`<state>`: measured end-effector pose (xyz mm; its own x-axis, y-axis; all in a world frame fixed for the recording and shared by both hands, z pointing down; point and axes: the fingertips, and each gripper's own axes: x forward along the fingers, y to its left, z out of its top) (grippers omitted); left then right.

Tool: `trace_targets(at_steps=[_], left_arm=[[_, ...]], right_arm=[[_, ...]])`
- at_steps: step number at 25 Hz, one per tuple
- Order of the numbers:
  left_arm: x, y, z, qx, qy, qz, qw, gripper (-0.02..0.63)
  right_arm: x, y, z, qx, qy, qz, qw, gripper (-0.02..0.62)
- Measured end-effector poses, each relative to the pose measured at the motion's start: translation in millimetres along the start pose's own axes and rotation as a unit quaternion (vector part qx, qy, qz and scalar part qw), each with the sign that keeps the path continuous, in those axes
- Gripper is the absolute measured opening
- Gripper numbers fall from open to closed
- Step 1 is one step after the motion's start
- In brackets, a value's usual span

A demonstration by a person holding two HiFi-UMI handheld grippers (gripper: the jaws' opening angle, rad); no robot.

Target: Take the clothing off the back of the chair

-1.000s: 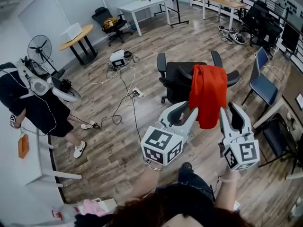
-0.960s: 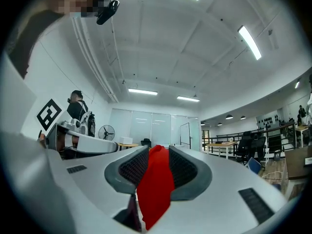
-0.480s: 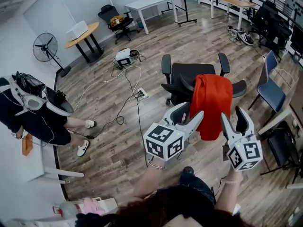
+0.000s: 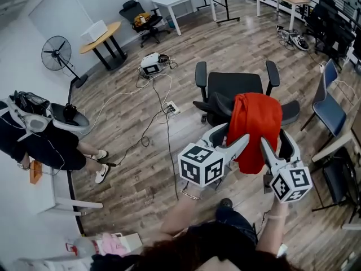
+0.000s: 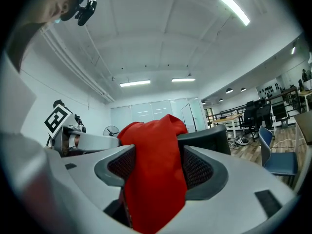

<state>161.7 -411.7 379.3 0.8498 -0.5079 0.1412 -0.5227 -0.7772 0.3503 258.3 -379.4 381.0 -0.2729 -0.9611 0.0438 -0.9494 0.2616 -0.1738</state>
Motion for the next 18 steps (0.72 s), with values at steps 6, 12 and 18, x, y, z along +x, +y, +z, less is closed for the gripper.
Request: trace_targets(at_steps=[6,12,18], left_arm=[[27.4,-14.5,-9.1,0.001,0.009,-0.028,0.9996,0.188],[31.1,-19.6,-9.8,-0.01,0.007,-0.058,0.9982,0.12],[27.6,-22.3,-12.0,0.004,0.007,-0.058,0.9983,0.081]], right_arm=[[12.5,5.7,-5.6,0.014,-0.003,0.048,0.999,0.228],[18.0,13.1,-6.9,0.017,-0.007,0.087,0.996,0.141],[17.5,20.3,-9.2,-0.023,0.017,0.084,0.996,0.1]])
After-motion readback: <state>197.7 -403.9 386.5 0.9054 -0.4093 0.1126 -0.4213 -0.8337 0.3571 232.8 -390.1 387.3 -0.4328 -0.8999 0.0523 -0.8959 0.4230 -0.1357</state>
